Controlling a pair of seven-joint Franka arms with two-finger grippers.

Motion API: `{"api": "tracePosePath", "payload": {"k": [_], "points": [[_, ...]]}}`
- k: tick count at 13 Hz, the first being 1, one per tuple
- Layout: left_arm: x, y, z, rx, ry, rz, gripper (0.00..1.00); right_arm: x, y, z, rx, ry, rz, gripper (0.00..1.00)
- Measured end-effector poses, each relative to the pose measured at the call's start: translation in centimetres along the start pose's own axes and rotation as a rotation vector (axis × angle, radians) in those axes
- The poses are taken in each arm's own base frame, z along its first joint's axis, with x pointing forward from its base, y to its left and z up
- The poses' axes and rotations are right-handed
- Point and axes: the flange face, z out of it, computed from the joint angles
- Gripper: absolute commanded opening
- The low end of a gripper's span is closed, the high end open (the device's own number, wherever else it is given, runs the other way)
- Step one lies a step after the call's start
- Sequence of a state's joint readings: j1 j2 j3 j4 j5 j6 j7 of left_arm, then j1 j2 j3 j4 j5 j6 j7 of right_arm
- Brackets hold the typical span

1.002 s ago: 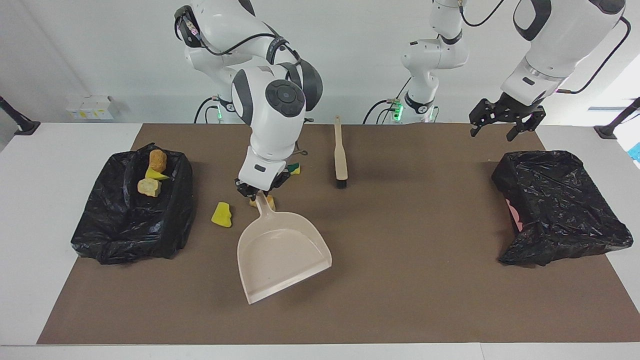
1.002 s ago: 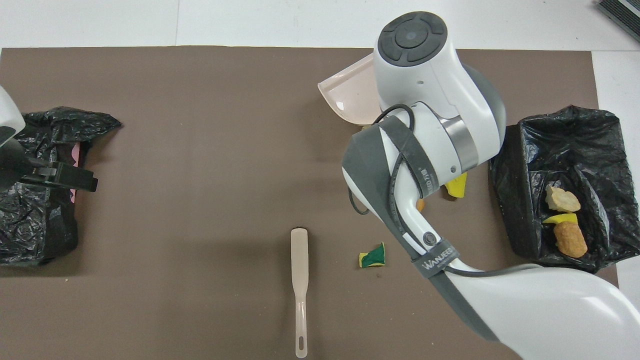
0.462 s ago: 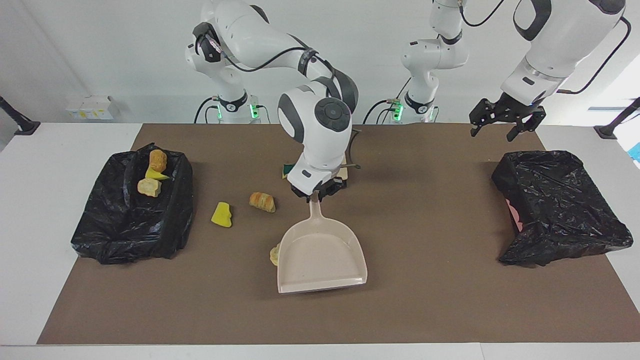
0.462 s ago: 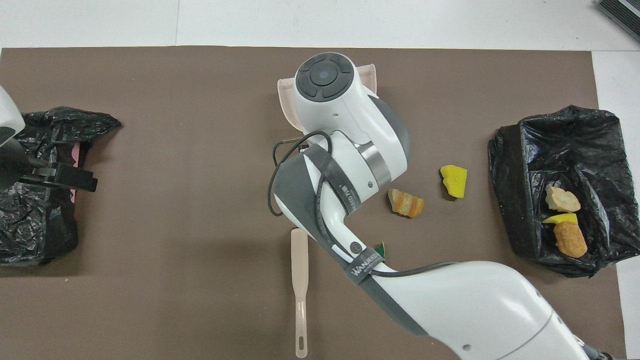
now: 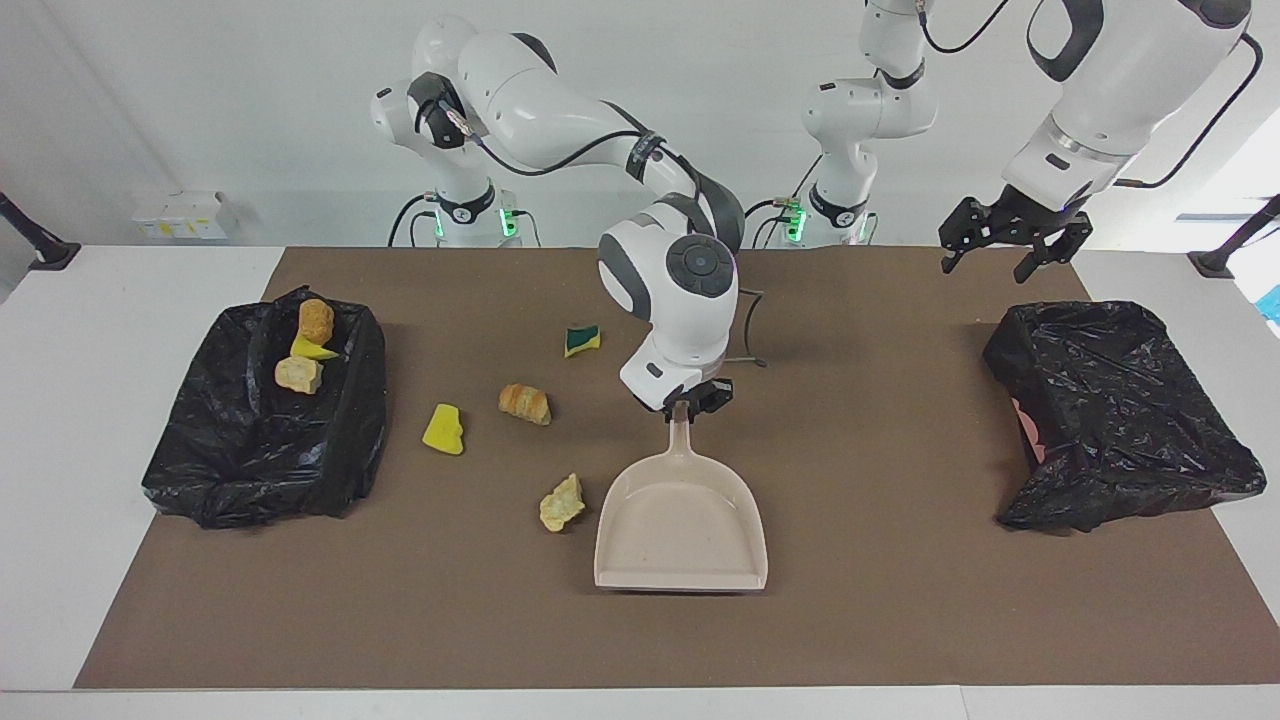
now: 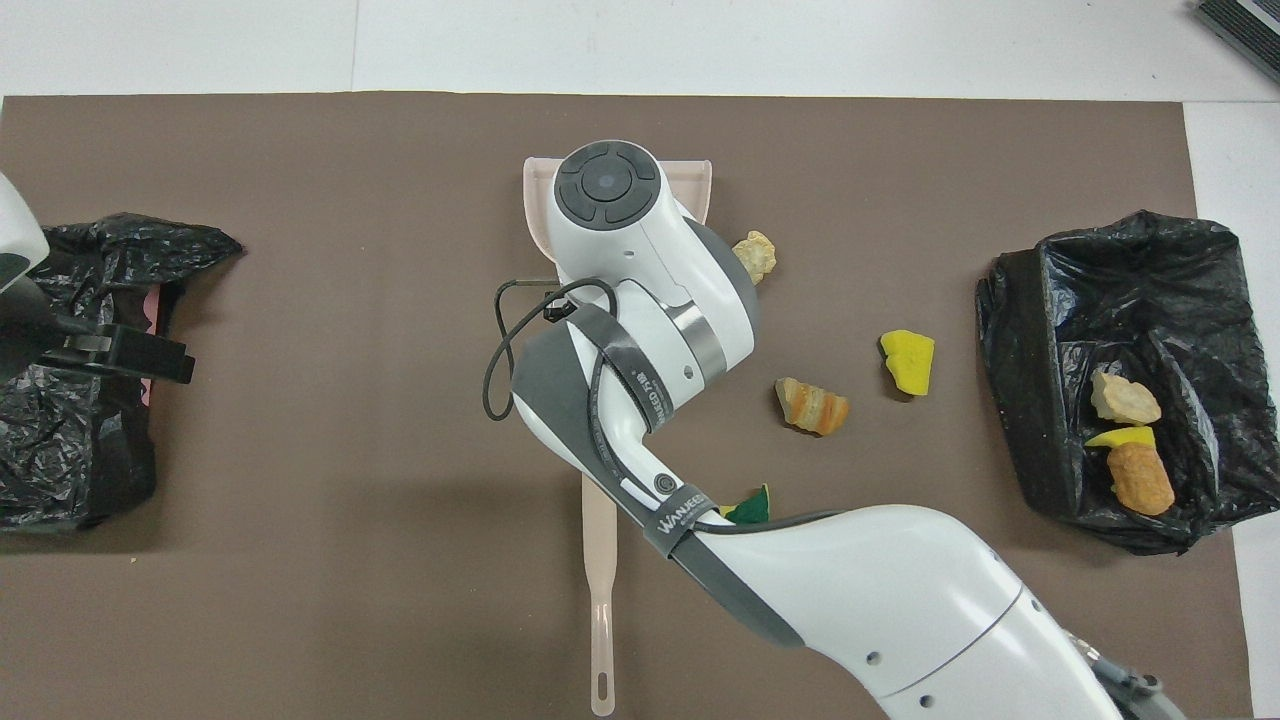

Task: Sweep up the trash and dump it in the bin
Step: 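Return the empty dustpan to the table center with the right gripper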

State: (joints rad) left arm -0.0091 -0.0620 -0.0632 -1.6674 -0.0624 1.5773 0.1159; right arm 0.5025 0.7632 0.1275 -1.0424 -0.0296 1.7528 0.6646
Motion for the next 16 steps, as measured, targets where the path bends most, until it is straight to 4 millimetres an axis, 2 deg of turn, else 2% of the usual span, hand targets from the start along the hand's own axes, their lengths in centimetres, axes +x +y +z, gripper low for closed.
{"api": "tracePosePath", "payload": {"k": [5,6,7,8,9,10,11,13,16], "points": [[0.0,0.0,0.0,0.000,0.000,0.000,1.00,-0.1,-0.9,2.3,0.010,-0.024,-0.021,0.00],[0.0,0.0,0.0,0.000,0.000,0.000,1.00,-0.2,-1.1,2.4,0.012,-0.025,-0.029,0.17],[0.0,0.0,0.0,0.000,0.000,0.000,1.00,-0.2,-1.2,2.3,0.014,-0.025,-0.033,0.21],[0.0,0.0,0.0,0.000,0.000,0.000,1.00,-0.2,-1.2,2.1,0.016,-0.023,-0.035,0.41],[0.0,0.0,0.0,0.000,0.000,0.000,1.00,-0.3,-1.3,2.0,0.018,-0.021,-0.036,0.53],[0.0,0.0,0.0,0.000,0.000,0.000,1.00,-0.5,-1.5,1.7,0.019,-0.020,-0.041,0.60],[0.0,0.0,0.0,0.000,0.000,0.000,1.00,-0.9,-1.8,1.1,0.021,-0.015,-0.046,0.65],[0.0,0.0,0.0,0.000,0.000,0.000,1.00,-1.8,-2.0,-1.2,0.023,-0.008,-0.056,0.67],[0.0,0.0,0.0,0.000,0.000,0.000,1.00,-4.6,-1.6,-6.0,0.023,-0.039,-0.070,0.70]]}}
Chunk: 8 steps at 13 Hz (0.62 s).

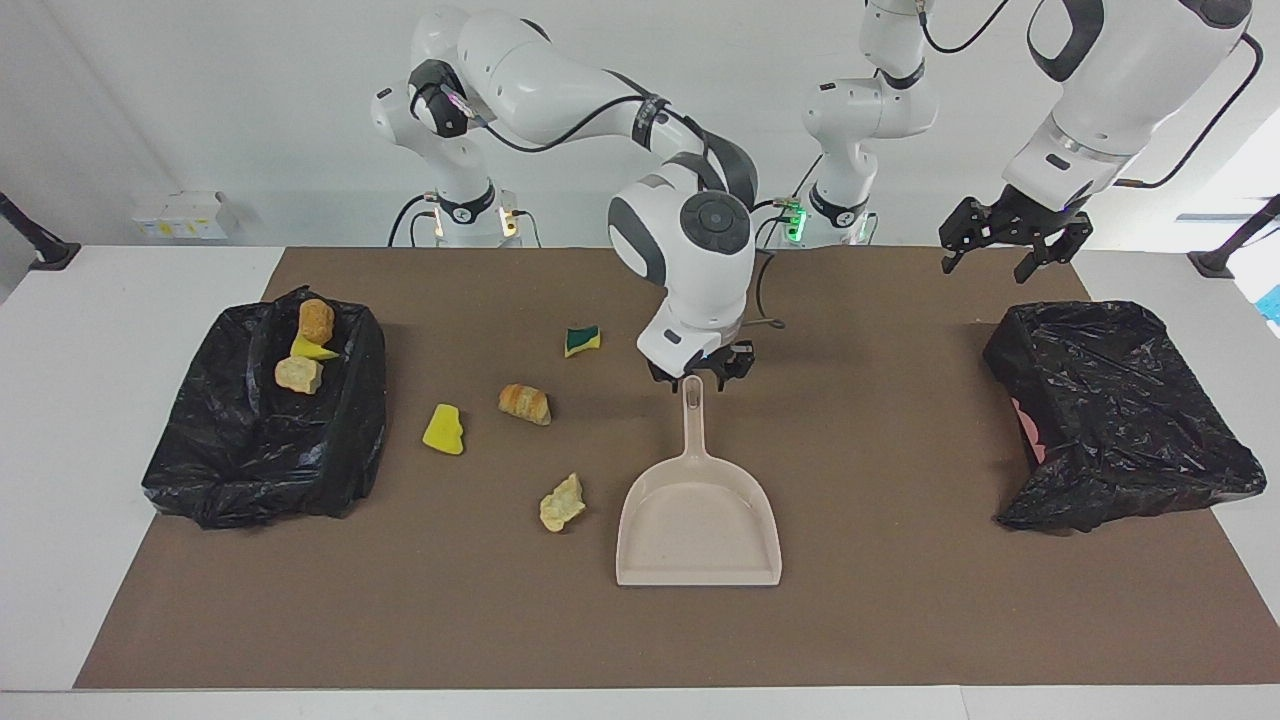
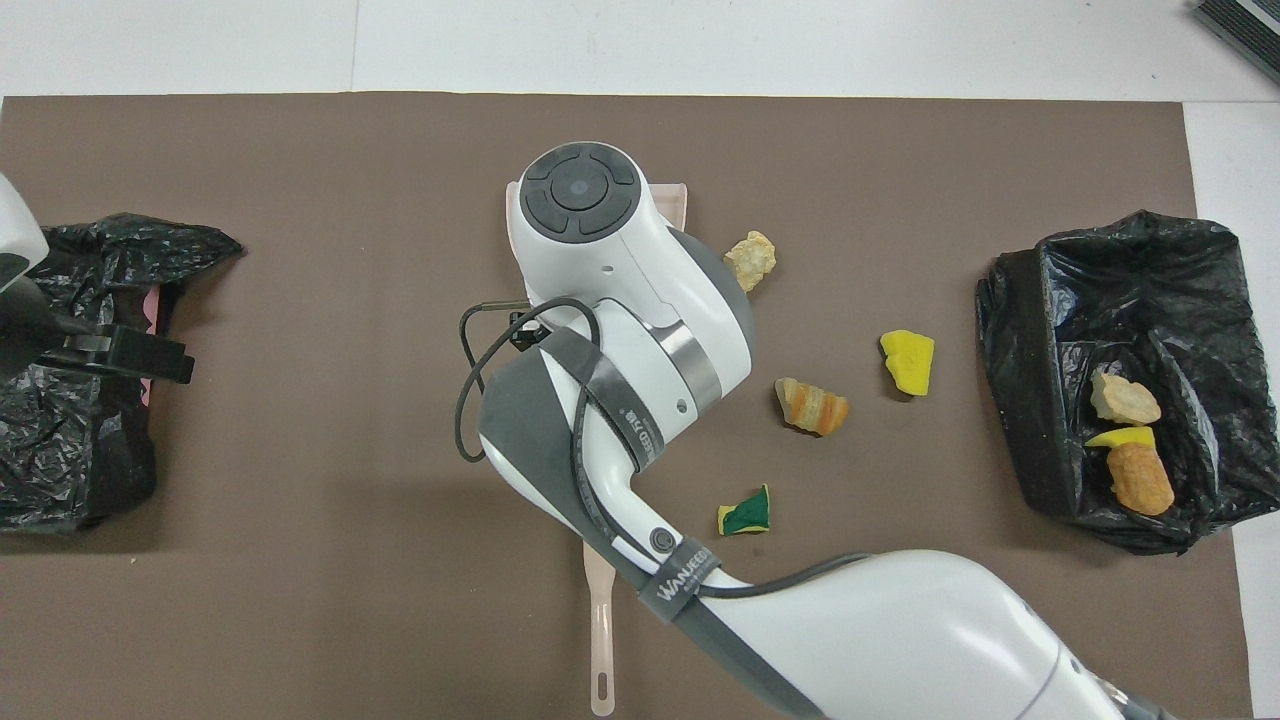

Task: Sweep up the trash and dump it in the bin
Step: 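Return the empty dustpan to the table center with the right gripper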

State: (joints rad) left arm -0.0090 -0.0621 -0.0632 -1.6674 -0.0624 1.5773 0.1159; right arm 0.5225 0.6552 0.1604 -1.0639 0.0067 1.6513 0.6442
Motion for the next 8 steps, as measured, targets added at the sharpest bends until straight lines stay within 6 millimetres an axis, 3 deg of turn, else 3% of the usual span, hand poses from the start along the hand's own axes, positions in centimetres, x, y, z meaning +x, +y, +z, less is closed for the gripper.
{"api": "tracePosePath", "payload": {"k": [2,4,8], "points": [[0.0,0.0,0.0,0.000,0.000,0.000,1.00,-3.3,0.4,-2.0,0.013,-0.047,-0.001,0.70],[0.0,0.0,0.0,0.000,0.000,0.000,1.00,-8.0,0.8,-2.2,-0.019,-0.094,-0.006,0.70],[0.0,0.0,0.0,0.000,0.000,0.000,1.00,-18.0,0.3,2.2,-0.043,-0.146,-0.008,0.70]]}}
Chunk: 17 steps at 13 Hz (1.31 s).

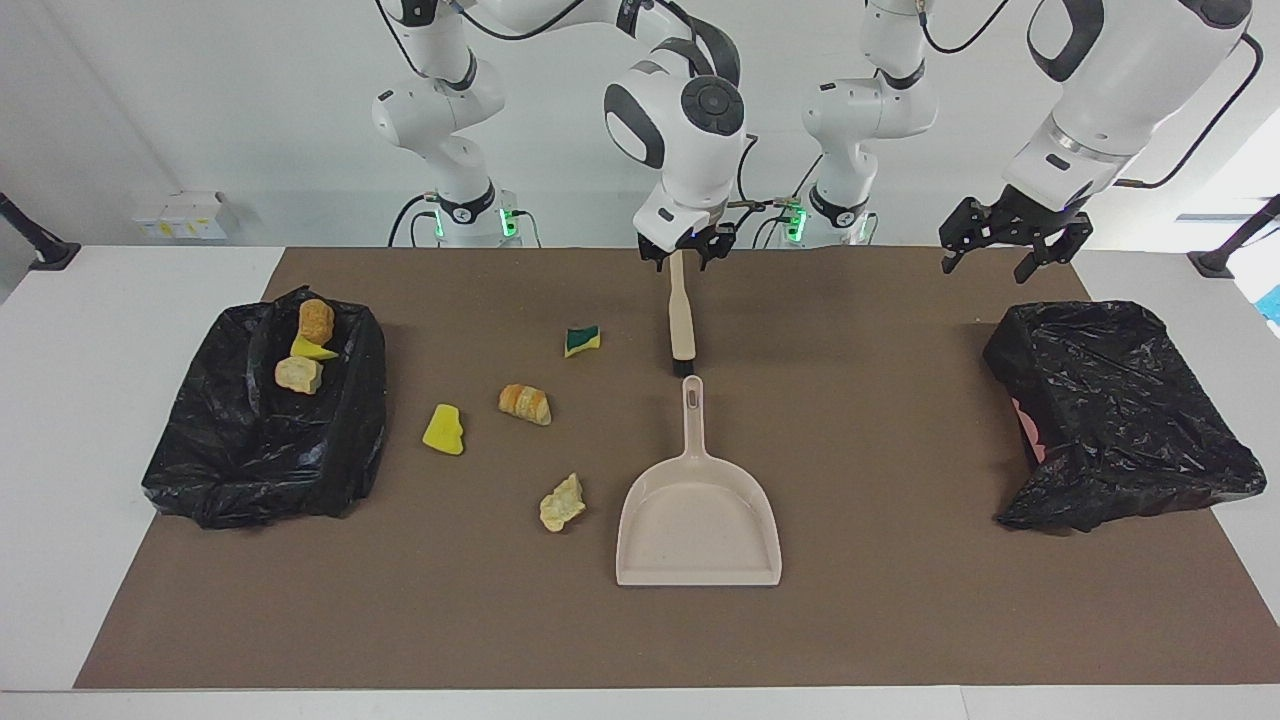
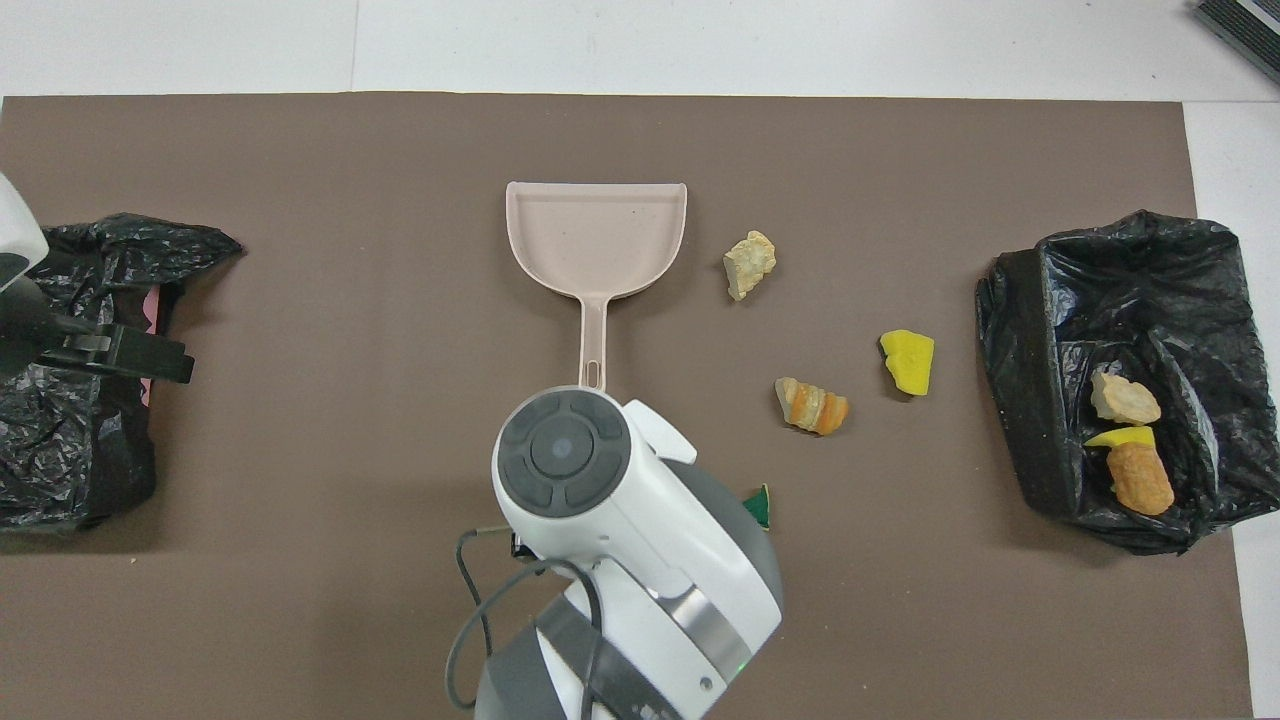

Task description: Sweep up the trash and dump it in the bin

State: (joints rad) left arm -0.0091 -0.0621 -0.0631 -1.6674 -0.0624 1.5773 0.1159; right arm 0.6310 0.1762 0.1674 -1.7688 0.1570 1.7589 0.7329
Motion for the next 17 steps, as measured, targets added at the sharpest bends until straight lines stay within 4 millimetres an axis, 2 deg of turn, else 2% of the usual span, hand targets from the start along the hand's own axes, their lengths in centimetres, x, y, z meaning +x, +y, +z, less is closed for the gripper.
{"api": "tracePosePath", "payload": {"k": [4,8,10,12,13,14,15,17], "points": [[0.0,0.0,0.0,0.000,0.000,0.000,1.00,-4.4,2.0,6.3,0.016,-0.017,0.013,0.73],[0.1,0.5,0.0,0.001,0.001,0.009,1.00,-6.8,0.6,11.4,0.005,-0.001,-0.010,0.74],[0.3,2.0,0.0,0.004,0.008,0.036,1.00,-7.3,0.4,12.3,0.011,-0.002,-0.012,0.74],[0.8,5.0,0.0,0.008,0.038,0.091,1.00,-8.0,-0.3,13.1,0.033,-0.002,-0.018,0.73],[1.1,6.8,0.1,0.009,0.055,0.113,1.00,-8.2,-0.6,13.5,0.036,-0.002,-0.022,0.56],[1.6,8.6,0.4,0.007,0.078,0.122,1.00,-8.3,-0.7,13.7,0.033,-0.006,-0.023,0.32],[2.2,9.9,0.9,0.005,0.094,0.131,1.00,-8.3,-0.6,14.0,0.030,-0.010,-0.021,0.00],[3.6,12.4,2.7,-0.003,0.110,0.167,1.00,-8.4,-0.4,14.3,0.027,-0.017,-0.010,0.00]]}}
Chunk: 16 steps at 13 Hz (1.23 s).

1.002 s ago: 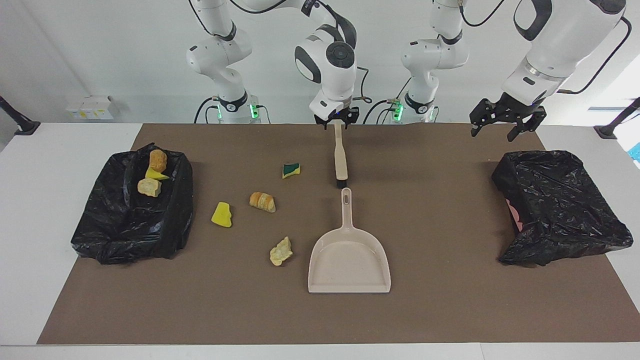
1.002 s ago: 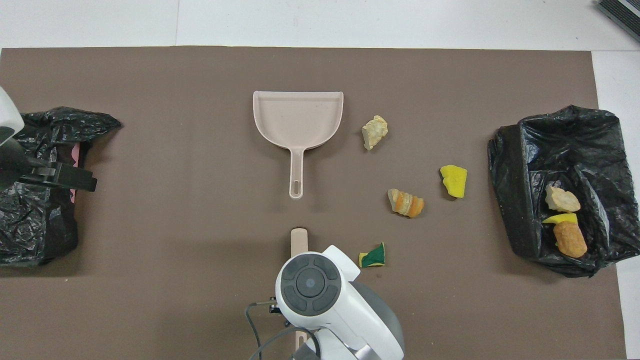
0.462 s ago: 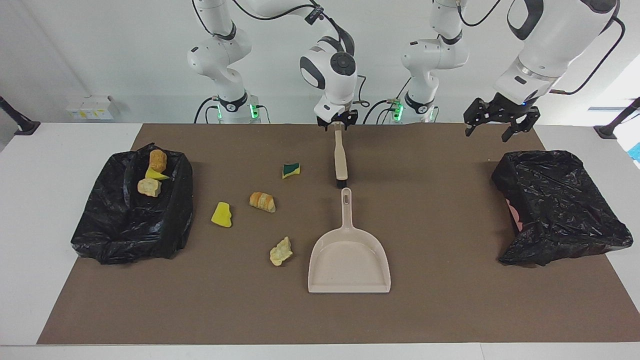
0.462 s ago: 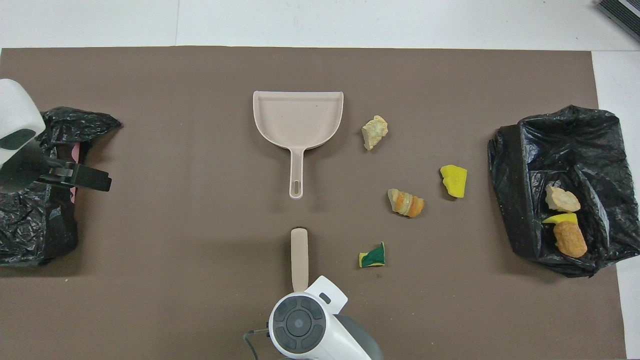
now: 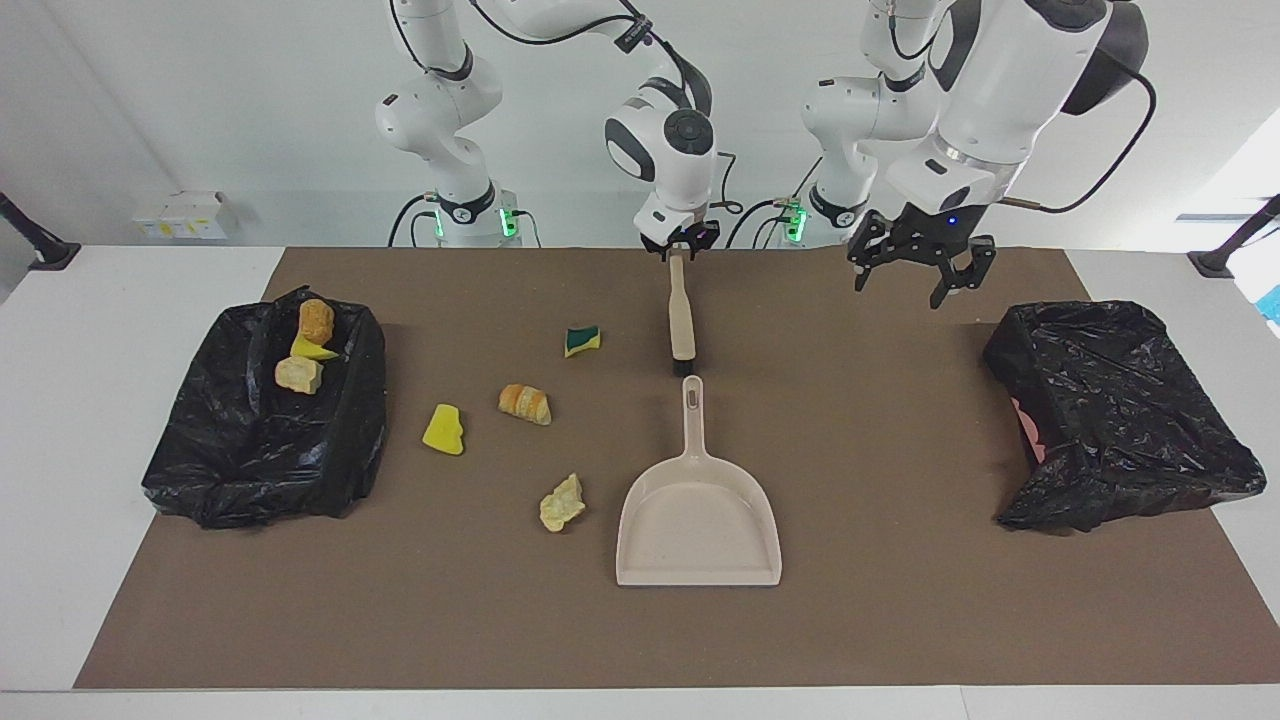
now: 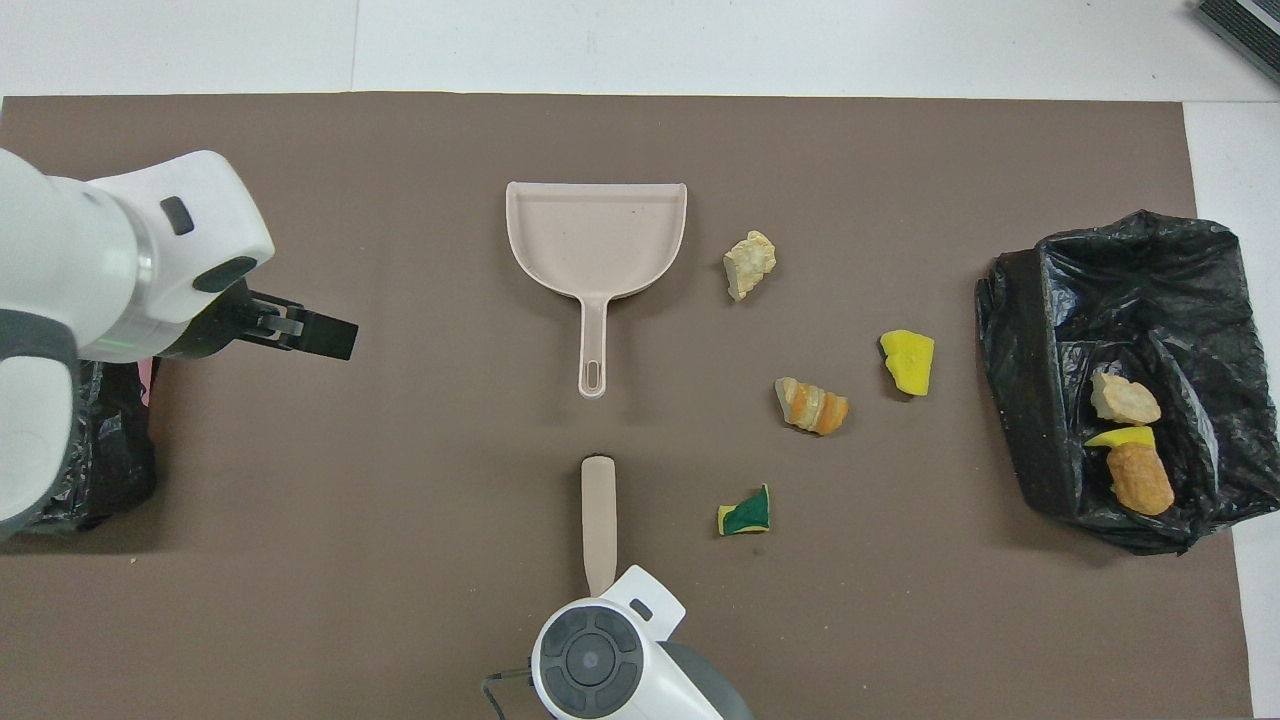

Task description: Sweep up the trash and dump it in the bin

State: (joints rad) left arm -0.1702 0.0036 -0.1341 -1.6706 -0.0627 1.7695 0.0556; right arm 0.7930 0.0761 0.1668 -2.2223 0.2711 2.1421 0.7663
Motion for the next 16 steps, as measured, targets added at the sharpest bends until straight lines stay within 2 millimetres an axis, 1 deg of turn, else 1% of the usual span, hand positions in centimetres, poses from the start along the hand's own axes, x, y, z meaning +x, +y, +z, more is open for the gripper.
{"api": "tracePosePath", "payload": {"k": [5,7,8,9,10,11,13,14,15,16], "points": [[3.6,5.3,8.2,-0.026,-0.039,-0.001,1.00,-0.1,0.1,-0.2,-0.001,-0.002,0.135,0.00],[4.7,8.2,11.6,-0.030,-0.064,0.003,1.00,-0.5,0.9,-1.5,-0.012,-0.012,0.163,0.00],[5.4,9.9,13.4,-0.022,-0.070,-0.002,1.00,-0.6,1.9,-2.7,-0.012,-0.013,0.181,0.00],[6.0,11.5,14.9,-0.020,-0.071,-0.007,1.00,-0.7,3.6,-4.0,-0.008,-0.011,0.206,0.00],[6.3,13.1,16.2,-0.022,-0.071,-0.005,1.00,-0.7,5.8,-5.1,-0.007,-0.011,0.238,0.00],[6.3,14.6,17.2,-0.023,-0.076,-0.006,1.00,-0.8,8.1,-5.8,-0.008,-0.014,0.273,0.00],[6.4,16.5,18.5,-0.026,-0.060,-0.031,1.00,-1.0,11.7,-6.9,-0.018,-0.025,0.359,0.00],[6.4,17.1,19.0,-0.028,-0.052,-0.046,1.00,-1.1,12.8,-7.3,-0.025,-0.028,0.415,0.00],[6.4,17.7,19.5,-0.031,-0.046,-0.053,1.00,-1.2,13.4,-7.3,-0.031,-0.027,0.481,0.00],[6.4,18.1,20.1,-0.032,-0.047,-0.057,1.00,-1.3,13.5,-7.2,-0.036,-0.026,0.547,0.00]]}}
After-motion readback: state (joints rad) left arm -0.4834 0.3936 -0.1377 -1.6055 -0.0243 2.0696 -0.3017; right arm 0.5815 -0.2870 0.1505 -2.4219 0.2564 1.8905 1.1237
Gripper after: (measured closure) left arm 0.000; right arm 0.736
